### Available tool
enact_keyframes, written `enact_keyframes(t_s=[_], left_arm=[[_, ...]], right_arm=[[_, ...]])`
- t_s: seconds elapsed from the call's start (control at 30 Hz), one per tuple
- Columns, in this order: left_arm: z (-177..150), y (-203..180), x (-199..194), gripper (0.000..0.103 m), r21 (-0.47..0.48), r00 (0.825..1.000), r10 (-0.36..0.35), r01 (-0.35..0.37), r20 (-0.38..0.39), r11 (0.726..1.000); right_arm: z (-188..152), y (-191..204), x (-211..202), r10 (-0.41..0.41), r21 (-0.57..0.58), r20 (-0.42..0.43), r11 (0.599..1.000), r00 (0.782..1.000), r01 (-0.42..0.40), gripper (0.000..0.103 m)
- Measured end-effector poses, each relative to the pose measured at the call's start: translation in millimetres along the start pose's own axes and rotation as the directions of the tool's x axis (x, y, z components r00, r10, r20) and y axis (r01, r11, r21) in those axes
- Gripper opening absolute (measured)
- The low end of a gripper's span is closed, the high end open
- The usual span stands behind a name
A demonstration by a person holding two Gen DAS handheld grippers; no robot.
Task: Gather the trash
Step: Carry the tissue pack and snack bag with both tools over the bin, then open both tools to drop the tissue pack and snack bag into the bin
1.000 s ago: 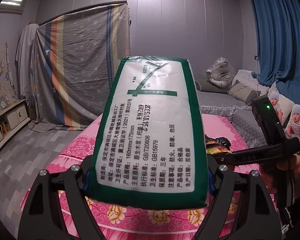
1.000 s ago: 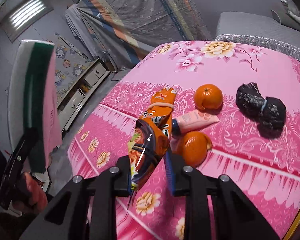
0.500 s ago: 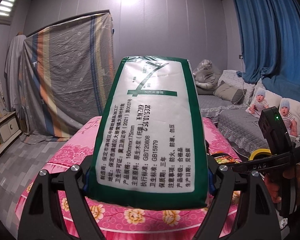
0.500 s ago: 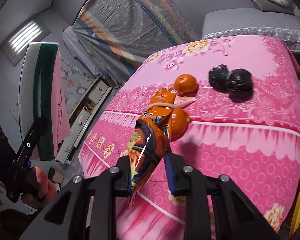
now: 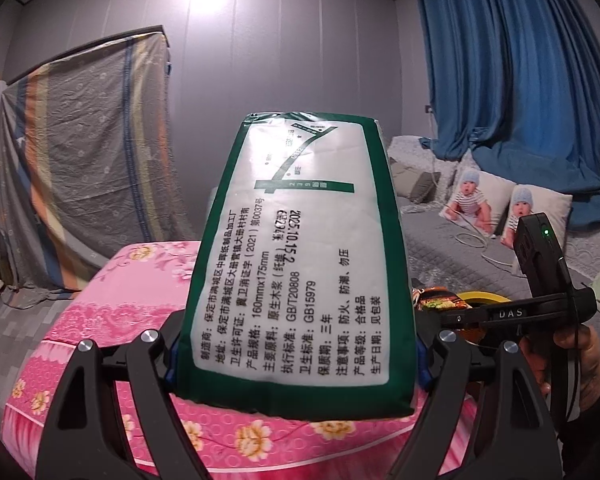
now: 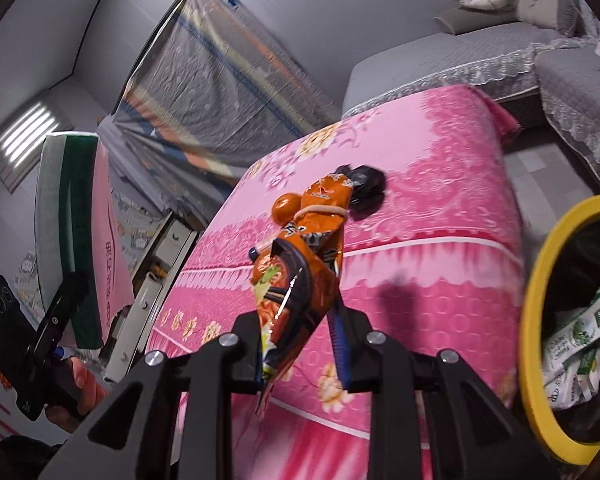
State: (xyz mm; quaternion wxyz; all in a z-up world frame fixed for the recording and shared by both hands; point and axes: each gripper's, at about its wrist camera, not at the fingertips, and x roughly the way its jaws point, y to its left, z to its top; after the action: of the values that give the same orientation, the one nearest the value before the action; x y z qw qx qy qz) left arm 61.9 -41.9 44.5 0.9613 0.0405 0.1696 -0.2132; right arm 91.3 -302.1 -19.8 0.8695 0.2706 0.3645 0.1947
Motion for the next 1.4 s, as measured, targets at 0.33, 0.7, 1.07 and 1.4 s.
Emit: enact_keyframes(t_s=[0.33, 0.7, 1.07, 1.4], left_arm=[[7, -96, 47, 0.078, 0.096, 0.981, -0.191, 0.194, -0.039, 0.976], [9, -187, 103, 0.078, 0.165, 0.935, -0.346, 0.355, -0.080, 0.920], [-15, -236, 176, 0.078, 0.153, 0.910, -0.360, 0.393, -0.204, 0.906], [-63, -267, 253, 0.081, 0.077, 0.832, -0.362, 0.431, -0.421, 0.899]], right_arm=[[-12, -66, -83, -0.143, 0.118, 0.158, 0.985, 0.977, 0.125, 0.024], [-25, -121, -146, -0.305, 0.234, 0.279, 0.941, 0.911, 0.244, 0.024], [-37, -165, -151, -0.441, 0.318, 0.270, 0.880, 0.856, 0.353, 0.024], [-42, -206, -139, -0.512, 0.397, 0.187, 0.820, 0.838, 0.413, 0.026]])
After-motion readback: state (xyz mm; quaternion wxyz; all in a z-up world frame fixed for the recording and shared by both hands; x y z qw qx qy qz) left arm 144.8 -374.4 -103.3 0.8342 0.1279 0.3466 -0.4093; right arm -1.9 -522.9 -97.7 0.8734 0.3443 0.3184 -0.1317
